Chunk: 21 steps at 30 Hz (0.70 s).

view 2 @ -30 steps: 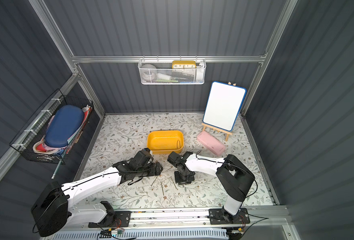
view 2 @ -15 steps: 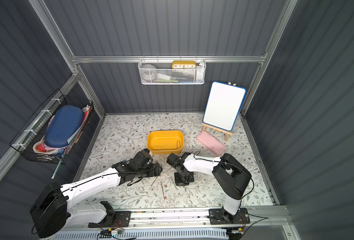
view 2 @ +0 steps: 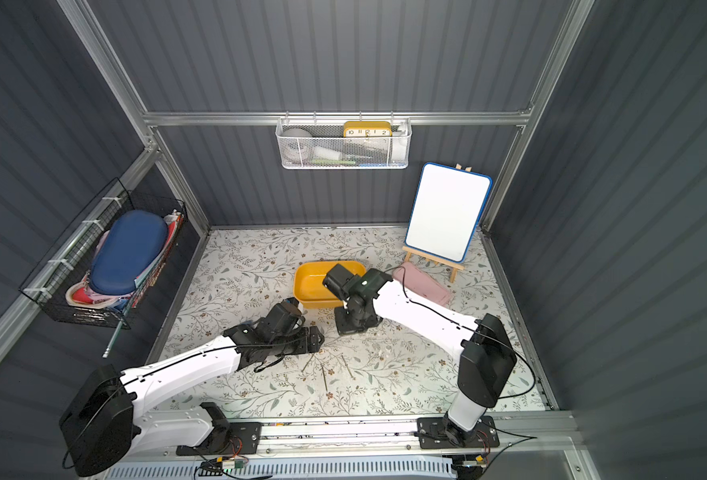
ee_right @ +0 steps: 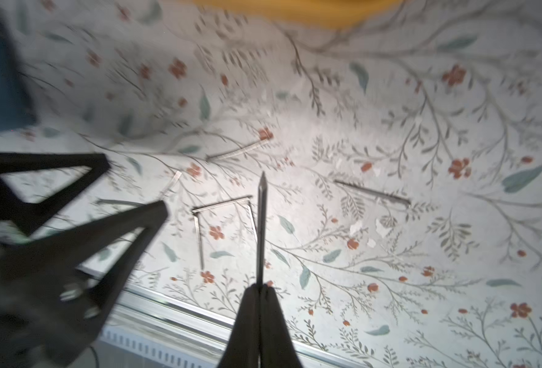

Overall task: Put the nails on the desktop into the storage box
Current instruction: Pick up the nail from the center of the board, then place the nail in the storage box.

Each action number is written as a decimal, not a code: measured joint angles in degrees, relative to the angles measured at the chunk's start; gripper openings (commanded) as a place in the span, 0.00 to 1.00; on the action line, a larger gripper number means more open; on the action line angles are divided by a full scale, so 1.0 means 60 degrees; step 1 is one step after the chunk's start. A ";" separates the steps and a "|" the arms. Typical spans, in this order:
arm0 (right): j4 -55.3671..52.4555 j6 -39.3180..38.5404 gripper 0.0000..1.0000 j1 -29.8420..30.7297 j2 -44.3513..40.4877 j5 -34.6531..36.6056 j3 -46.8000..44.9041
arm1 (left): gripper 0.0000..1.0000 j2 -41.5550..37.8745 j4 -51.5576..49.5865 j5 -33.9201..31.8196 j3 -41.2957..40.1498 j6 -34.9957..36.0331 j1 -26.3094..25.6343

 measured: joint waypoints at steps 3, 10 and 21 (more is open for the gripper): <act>-0.0368 -0.0608 0.00 -0.0565 0.0597 0.0018 0.1694 | 0.87 -0.0029 0.0000 0.0004 -0.0022 0.0000 0.0000; -0.1162 -0.1679 0.00 -0.1807 0.4619 -0.0601 0.5963 | 0.87 -0.0033 0.0000 -0.0004 -0.0025 0.0004 0.0000; -0.1723 -0.2062 0.00 -0.2685 0.7726 -0.0878 0.7049 | 0.87 -0.0033 -0.0011 -0.0036 -0.0025 0.0004 0.0000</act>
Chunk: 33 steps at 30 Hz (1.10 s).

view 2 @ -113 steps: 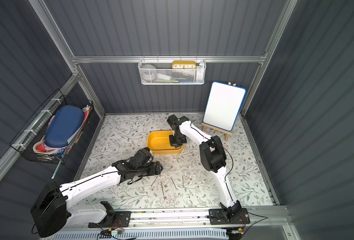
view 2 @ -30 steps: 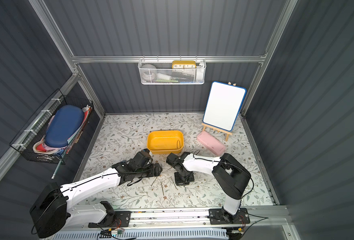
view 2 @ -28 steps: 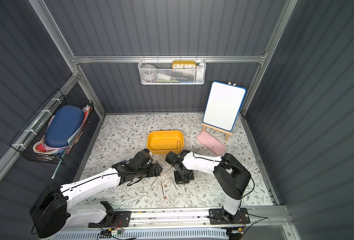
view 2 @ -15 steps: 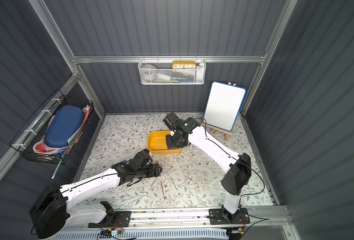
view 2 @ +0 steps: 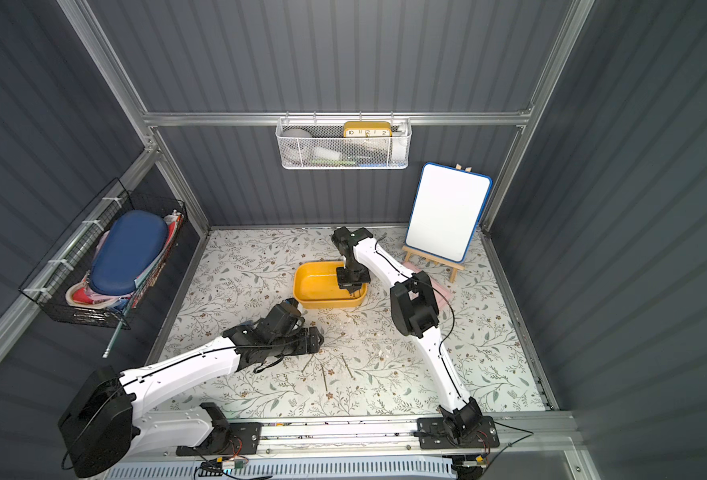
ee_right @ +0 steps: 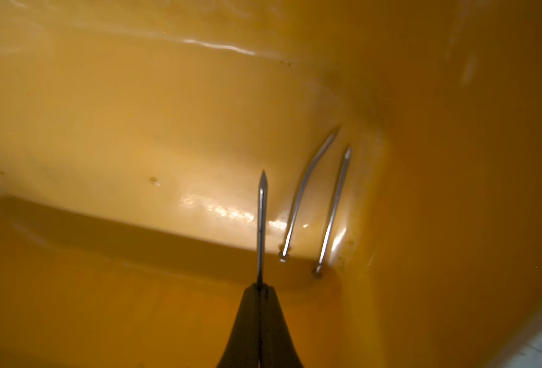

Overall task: Put the nails on the desktop into the storage box
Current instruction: Place the nail in the storage box, then pick up the nail from the center of the board.

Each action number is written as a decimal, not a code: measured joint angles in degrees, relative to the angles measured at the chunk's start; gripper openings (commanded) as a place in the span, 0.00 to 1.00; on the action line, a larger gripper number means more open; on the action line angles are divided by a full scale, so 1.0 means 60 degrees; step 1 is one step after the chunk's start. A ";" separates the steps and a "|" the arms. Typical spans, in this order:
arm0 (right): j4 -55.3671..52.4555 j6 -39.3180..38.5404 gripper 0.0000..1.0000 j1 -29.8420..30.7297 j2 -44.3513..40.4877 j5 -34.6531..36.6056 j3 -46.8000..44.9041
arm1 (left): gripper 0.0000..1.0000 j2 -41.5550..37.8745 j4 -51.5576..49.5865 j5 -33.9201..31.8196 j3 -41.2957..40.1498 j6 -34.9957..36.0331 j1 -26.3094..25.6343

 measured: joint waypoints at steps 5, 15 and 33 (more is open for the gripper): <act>0.0076 -0.0029 0.06 -0.0022 -0.0011 -0.0015 0.0000 | 0.87 0.0018 0.0004 0.0000 0.0000 0.0000 0.0000; 0.0477 -0.0262 0.31 0.0055 -0.1169 -0.0277 -0.1228 | 0.87 0.0047 -0.0011 -0.0011 0.0004 0.0000 0.0000; 0.3406 0.1610 0.31 0.4189 -0.7267 -0.0226 -1.0990 | 0.87 0.0025 0.0047 -0.0138 -0.0160 -0.0084 0.0000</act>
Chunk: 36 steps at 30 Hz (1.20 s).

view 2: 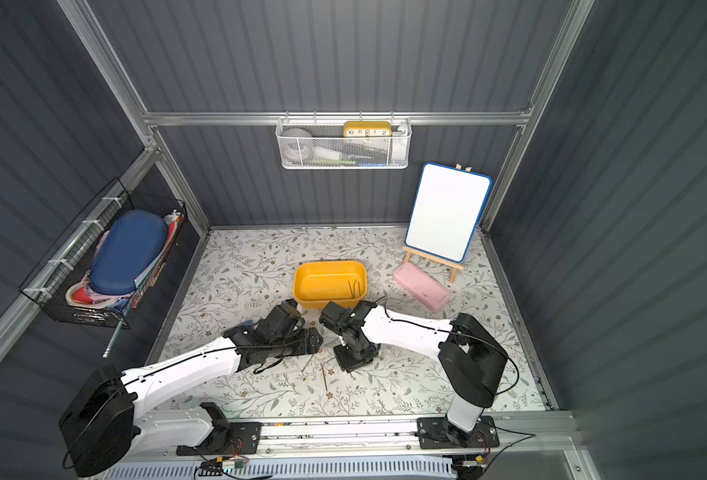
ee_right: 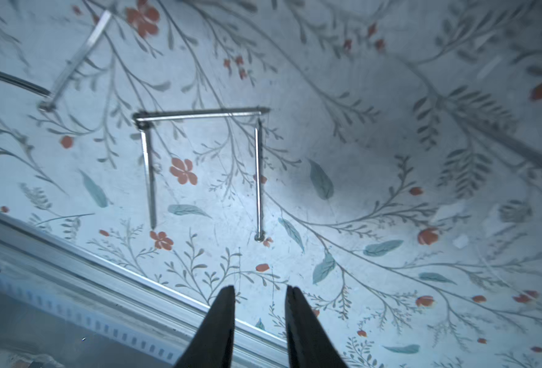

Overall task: Put the nails on the desktop into the storage box
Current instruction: Pick up the nail from the center of the board.

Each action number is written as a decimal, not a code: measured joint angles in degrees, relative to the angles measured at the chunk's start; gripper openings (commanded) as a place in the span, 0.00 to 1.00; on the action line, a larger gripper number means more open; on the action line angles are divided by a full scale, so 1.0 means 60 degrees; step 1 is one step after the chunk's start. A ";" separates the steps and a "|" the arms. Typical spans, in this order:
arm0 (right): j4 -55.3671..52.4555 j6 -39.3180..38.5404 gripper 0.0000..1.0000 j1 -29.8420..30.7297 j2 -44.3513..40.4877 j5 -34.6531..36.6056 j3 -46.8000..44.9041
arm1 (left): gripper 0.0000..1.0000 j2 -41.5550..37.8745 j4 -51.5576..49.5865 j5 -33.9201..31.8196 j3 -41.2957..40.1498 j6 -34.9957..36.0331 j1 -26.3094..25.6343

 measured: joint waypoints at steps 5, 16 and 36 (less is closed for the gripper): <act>0.0597 0.0372 0.30 0.0350 0.0357 0.0018 0.0000 | 0.87 -0.0091 -0.0011 -0.0011 -0.0284 -0.0153 0.0000; 0.0729 0.0474 0.26 0.0390 0.1184 0.0441 0.0171 | 0.87 -0.0262 -0.0044 -0.0084 -0.0408 -0.0284 0.0000; 0.0200 0.0433 0.00 0.0390 0.1443 0.0772 0.0510 | 0.87 -0.0262 -0.0044 -0.0120 -0.0448 -0.0321 0.0000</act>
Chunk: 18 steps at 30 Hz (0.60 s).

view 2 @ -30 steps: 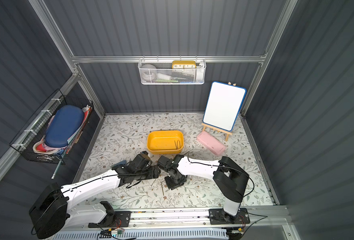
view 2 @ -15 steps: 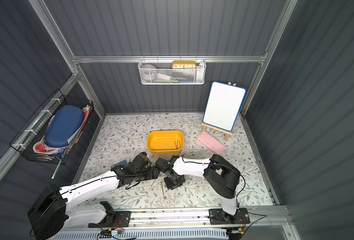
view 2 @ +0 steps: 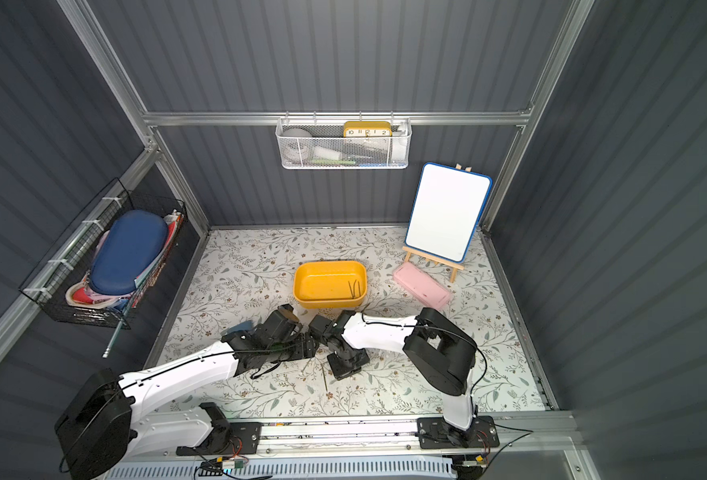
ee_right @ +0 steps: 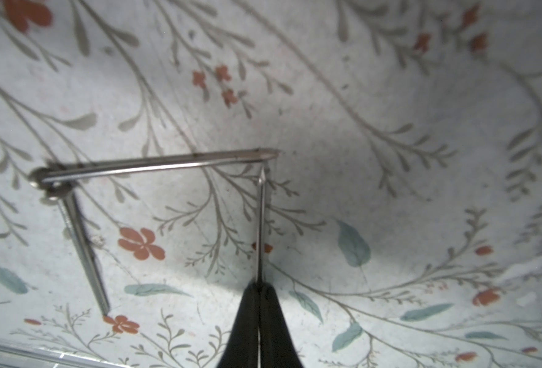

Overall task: Put the nails on the desktop into the storage box
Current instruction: Pick up the nail from the center of the board, then place the nail in the storage box.

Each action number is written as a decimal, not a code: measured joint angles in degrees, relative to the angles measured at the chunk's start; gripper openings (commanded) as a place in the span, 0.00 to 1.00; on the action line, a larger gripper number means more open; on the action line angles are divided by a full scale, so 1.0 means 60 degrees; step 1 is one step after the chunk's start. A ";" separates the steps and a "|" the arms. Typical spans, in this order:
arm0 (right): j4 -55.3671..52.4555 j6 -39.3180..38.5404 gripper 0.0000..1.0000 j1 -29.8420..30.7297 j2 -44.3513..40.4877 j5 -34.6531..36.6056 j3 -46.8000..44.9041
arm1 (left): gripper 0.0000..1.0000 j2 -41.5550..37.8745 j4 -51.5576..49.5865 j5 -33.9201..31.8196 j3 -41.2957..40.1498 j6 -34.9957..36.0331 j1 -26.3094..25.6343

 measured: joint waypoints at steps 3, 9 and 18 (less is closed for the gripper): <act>-0.0510 -0.0047 0.00 0.0000 -0.0645 -0.0007 0.0018 | 0.87 0.0000 -0.0004 -0.0025 -0.0004 0.0000 0.0000; -0.1392 -0.0364 0.00 -0.0459 -0.2616 -0.0280 0.0918 | 0.87 0.0000 0.0018 -0.0062 -0.0029 -0.0004 0.0000; -0.1792 -0.1661 0.00 -0.3166 -0.0324 -0.0820 0.5089 | 0.87 -0.0004 0.0117 -0.0058 -0.0226 0.0000 0.0000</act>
